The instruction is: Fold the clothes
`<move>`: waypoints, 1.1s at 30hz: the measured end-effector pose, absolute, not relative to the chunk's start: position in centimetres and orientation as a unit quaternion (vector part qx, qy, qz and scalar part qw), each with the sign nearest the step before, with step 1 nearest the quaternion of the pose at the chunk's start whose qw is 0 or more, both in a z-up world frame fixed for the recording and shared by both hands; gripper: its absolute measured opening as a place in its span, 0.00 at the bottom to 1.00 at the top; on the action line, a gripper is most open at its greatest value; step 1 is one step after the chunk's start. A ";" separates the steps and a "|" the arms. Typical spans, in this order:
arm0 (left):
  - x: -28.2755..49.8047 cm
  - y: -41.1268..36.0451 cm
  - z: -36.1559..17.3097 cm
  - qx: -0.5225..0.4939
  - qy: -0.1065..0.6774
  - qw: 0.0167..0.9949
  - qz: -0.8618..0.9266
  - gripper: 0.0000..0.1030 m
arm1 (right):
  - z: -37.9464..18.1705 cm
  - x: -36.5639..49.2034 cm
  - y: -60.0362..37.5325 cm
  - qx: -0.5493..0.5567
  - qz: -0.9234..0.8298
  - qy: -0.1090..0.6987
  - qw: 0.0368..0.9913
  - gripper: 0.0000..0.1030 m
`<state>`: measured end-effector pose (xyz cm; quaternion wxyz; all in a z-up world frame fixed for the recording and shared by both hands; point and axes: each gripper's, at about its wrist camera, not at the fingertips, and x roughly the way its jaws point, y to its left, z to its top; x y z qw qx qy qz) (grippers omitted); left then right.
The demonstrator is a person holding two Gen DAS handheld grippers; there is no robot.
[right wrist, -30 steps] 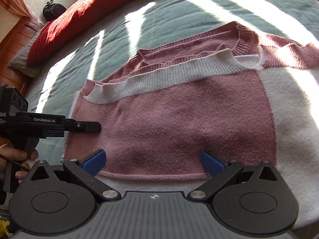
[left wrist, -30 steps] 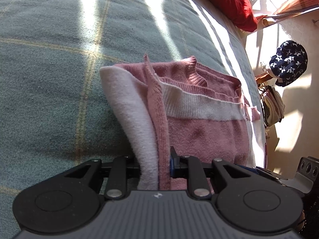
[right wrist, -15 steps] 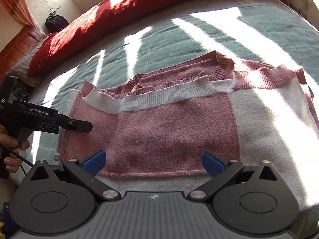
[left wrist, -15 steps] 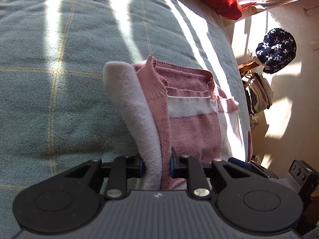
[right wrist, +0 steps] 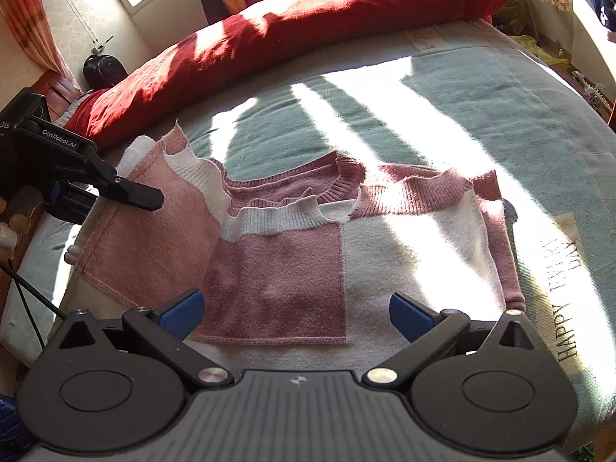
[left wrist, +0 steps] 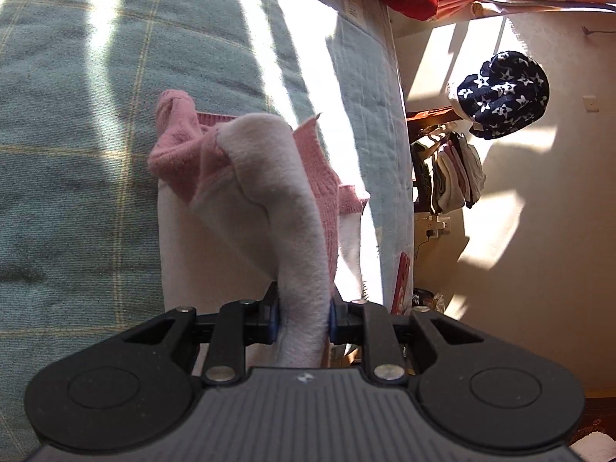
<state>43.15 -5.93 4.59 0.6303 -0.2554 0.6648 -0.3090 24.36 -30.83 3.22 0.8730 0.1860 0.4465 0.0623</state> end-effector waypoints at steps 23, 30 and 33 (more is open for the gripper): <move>44.2 -25.0 -3.0 -0.258 0.674 0.587 -0.367 0.19 | 1.3 16.7 -44.4 0.199 -0.081 0.428 0.878 1.00; 44.1 -26.5 -5.8 -0.267 0.676 0.587 -0.356 0.24 | 0.6 15.9 -45.6 0.208 -0.099 0.428 0.874 1.00; 44.0 -26.8 -5.2 -0.261 0.664 0.595 -0.370 0.36 | 0.1 16.2 -45.2 0.208 -0.093 0.433 0.872 1.00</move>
